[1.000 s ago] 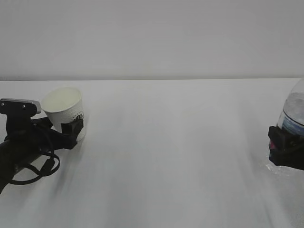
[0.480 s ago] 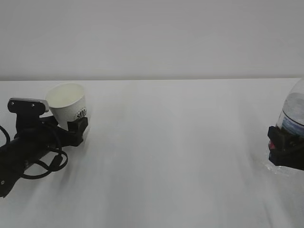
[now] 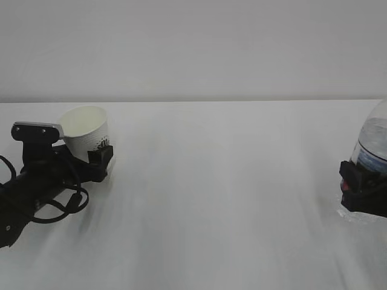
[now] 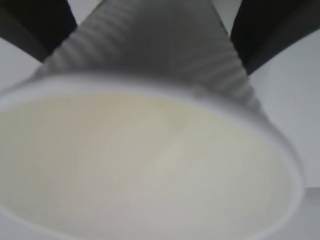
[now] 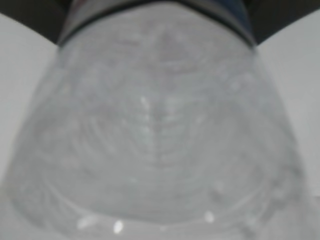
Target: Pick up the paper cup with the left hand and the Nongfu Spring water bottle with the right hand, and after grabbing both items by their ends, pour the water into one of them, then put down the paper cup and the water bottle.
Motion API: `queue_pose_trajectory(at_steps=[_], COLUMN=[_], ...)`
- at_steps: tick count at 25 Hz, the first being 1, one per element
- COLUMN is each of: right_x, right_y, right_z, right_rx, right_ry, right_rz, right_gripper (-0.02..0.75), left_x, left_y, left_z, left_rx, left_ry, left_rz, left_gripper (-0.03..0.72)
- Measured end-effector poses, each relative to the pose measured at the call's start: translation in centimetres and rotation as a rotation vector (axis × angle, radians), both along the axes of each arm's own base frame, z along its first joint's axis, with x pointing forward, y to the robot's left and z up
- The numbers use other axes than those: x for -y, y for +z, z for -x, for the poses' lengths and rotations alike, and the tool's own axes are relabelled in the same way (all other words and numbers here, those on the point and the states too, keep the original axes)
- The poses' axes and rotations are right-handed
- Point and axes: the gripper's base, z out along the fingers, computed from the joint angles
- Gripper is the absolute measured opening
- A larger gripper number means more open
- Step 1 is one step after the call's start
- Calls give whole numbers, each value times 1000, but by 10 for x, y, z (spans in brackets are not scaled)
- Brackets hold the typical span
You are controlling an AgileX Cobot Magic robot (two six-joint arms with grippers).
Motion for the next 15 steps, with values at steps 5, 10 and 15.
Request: queue_pose_trajectory(at_steps=[5,10,15], right_x=[0,0,0], right_y=[0,0,0], right_z=[0,0,0], right_rx=[0,0,-2], right_ry=[2,6,6], right_rz=[0,1,1], right_gripper=[404,404,404], left_x=[0,1,1], left_y=[0,5,6], left_z=[-1,-10,-13], left_rx=[1,34,43], left_ry=[8,27,33], left_rz=[1,14,18], left_gripper=[691,691,691])
